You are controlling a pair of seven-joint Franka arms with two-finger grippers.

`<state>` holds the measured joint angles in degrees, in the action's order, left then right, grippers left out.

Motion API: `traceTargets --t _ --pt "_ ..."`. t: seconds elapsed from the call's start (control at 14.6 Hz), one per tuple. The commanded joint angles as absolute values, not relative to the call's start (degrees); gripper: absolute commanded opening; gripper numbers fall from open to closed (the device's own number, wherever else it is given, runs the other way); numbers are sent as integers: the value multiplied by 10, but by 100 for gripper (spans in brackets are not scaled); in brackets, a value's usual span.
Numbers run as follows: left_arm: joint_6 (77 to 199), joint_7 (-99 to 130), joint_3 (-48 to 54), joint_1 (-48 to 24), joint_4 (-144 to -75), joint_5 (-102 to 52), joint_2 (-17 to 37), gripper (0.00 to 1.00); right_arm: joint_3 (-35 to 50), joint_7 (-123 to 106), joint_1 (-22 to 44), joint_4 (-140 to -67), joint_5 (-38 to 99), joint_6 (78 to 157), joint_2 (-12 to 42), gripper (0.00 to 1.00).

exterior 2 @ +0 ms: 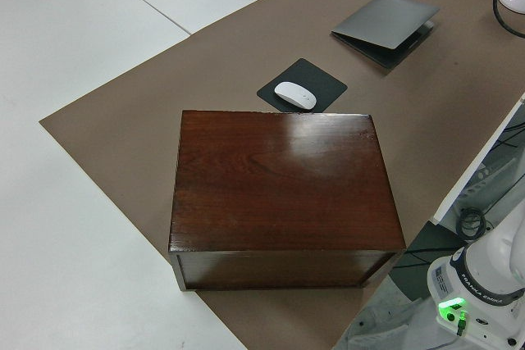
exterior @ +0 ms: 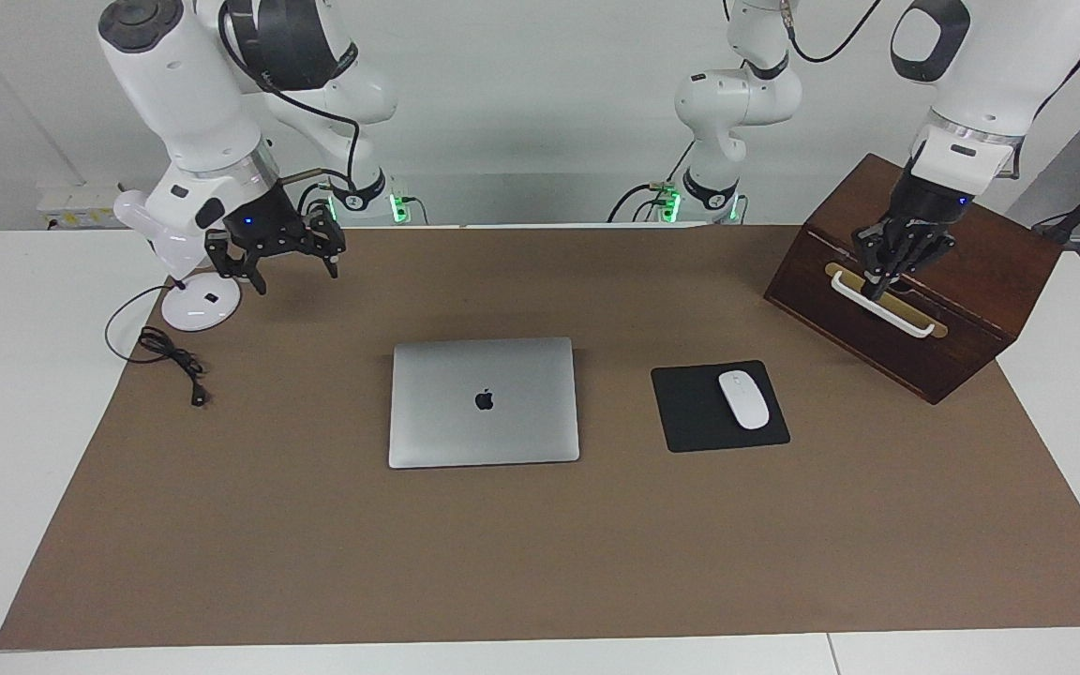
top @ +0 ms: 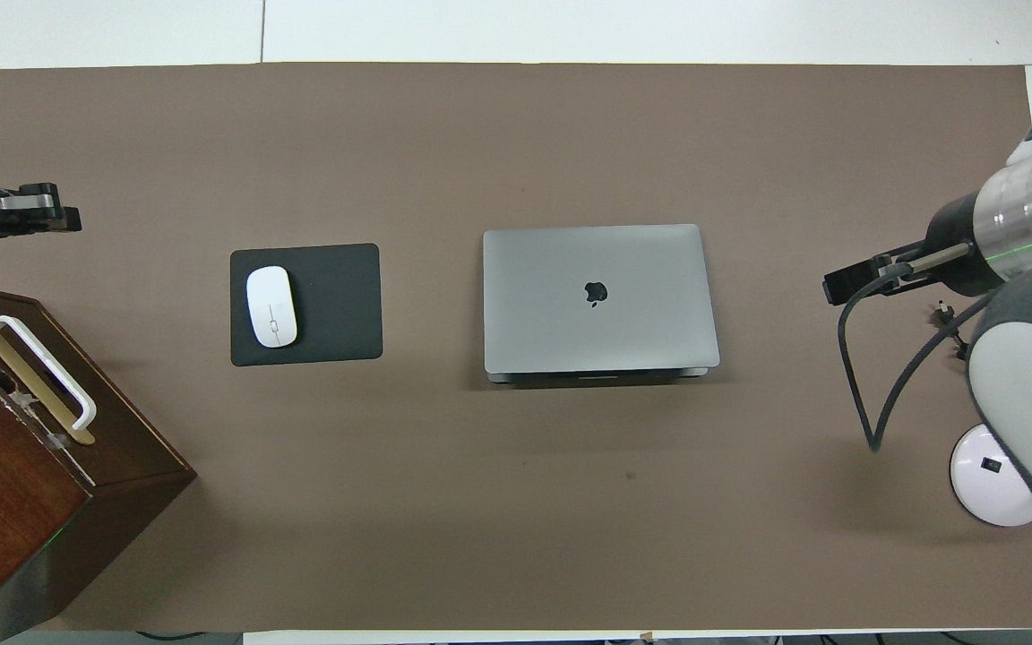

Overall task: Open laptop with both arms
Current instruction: 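Move the left gripper toward the laptop front while the right gripper approaches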

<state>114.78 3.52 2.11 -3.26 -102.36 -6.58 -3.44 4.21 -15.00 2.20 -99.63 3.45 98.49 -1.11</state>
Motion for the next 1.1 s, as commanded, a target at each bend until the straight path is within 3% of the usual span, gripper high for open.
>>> traceTargets --t 0.0,0.55,1.03 --pt "1243 25 15 -68 -1127 -75 -83 0 45 -213 20 -1048 32 1025 -28 100" --pt "1486 25 15 -162 -1307 -75 -112 0 45 -216 115 -1113 -108 1072 -44 100" --pt "1711 32 15 -252 -1475 -75 -112 0 45 -215 145 -1201 -111 1160 -53 100"
